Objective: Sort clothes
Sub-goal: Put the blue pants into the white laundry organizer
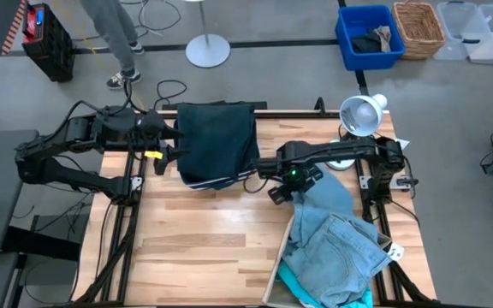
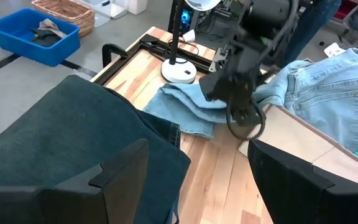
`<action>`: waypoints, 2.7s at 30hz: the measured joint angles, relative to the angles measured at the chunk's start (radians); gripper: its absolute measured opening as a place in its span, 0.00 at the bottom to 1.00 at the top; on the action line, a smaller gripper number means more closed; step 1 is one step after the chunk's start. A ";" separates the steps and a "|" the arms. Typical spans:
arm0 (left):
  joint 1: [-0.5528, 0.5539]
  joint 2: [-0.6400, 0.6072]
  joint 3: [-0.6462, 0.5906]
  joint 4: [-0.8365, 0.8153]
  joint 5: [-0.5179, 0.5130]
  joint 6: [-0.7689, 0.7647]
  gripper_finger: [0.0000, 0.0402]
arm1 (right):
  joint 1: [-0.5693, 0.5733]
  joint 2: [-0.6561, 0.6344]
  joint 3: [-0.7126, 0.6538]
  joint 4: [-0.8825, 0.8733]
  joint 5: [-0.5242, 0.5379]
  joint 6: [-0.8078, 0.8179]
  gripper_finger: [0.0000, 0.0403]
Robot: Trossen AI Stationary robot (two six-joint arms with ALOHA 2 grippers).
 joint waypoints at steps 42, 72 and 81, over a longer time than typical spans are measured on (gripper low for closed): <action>0.000 0.000 0.000 -0.006 0.010 0.064 0.68 | 0.021 0.195 0.005 -0.086 -0.151 -0.076 0.40; 0.000 0.000 0.000 -0.005 0.012 0.057 0.68 | 0.121 -0.178 0.269 -0.134 0.337 0.190 0.00; 0.000 0.000 0.000 0.003 0.008 0.030 0.68 | 0.282 -0.331 0.314 -0.073 0.689 0.109 0.00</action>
